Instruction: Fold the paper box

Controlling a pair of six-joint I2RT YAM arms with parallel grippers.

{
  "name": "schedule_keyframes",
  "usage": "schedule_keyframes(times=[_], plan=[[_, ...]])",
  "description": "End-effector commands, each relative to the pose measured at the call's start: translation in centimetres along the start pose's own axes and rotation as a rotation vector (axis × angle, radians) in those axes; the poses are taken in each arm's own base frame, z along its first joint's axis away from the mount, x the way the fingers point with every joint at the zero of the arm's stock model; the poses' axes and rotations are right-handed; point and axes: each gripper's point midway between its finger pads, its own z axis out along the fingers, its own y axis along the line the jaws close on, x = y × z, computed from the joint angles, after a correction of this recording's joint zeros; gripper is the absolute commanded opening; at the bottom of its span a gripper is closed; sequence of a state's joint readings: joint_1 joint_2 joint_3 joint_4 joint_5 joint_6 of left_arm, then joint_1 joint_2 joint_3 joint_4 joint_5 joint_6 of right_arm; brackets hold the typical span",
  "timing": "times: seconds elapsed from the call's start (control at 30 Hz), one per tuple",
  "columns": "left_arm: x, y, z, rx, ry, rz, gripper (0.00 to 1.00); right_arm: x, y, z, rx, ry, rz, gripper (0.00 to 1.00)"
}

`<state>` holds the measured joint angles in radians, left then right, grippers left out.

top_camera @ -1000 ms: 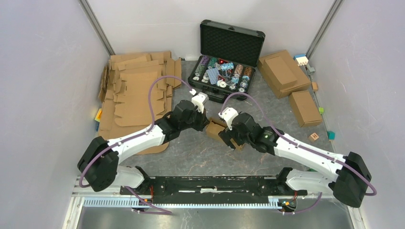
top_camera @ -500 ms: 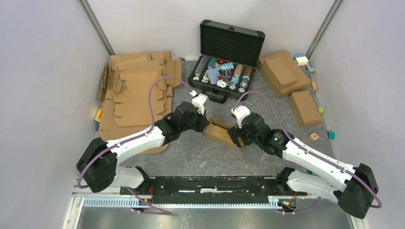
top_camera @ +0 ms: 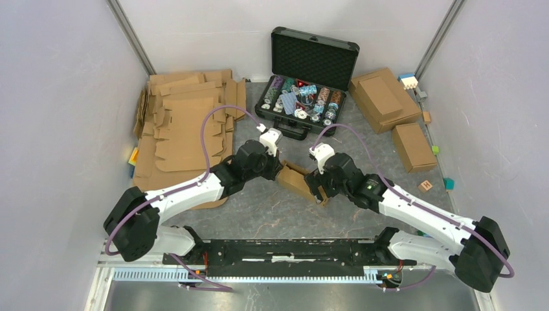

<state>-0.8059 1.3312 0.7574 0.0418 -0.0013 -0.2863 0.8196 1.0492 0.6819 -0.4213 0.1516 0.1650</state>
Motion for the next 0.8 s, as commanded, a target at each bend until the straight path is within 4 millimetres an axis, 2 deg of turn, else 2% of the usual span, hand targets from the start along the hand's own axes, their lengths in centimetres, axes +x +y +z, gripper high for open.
schedule_keyframes(times=[0.0,0.13,0.2,0.27,0.33,0.5,0.77], plan=[[1.6,0.5,-0.3,-0.026,0.035,0.016,0.03,1.3,-1.5,0.5,0.077,0.056,0.015,0.92],[1.7,0.5,-0.4,-0.027,0.036,0.017,0.04,1.2,-2.3,0.4,0.11,0.054,0.038,0.82],[1.7,0.5,-0.4,-0.03,0.037,0.018,0.04,1.0,-2.5,0.2,0.115,0.045,0.047,0.81],[1.9,0.6,-0.4,-0.032,0.042,0.018,0.04,0.6,-2.4,0.0,0.104,0.033,0.047,0.86],[2.0,0.6,-0.3,-0.034,0.046,0.017,0.04,-0.1,-1.9,-0.3,0.067,0.007,0.045,0.97],[2.2,0.5,-0.2,-0.034,0.051,0.021,0.04,-1.9,0.8,-1.3,-0.106,-0.06,-0.031,0.98],[2.1,0.1,-0.2,-0.024,0.05,0.032,0.04,-5.0,2.8,-1.4,-0.224,-0.128,-0.11,0.98]])
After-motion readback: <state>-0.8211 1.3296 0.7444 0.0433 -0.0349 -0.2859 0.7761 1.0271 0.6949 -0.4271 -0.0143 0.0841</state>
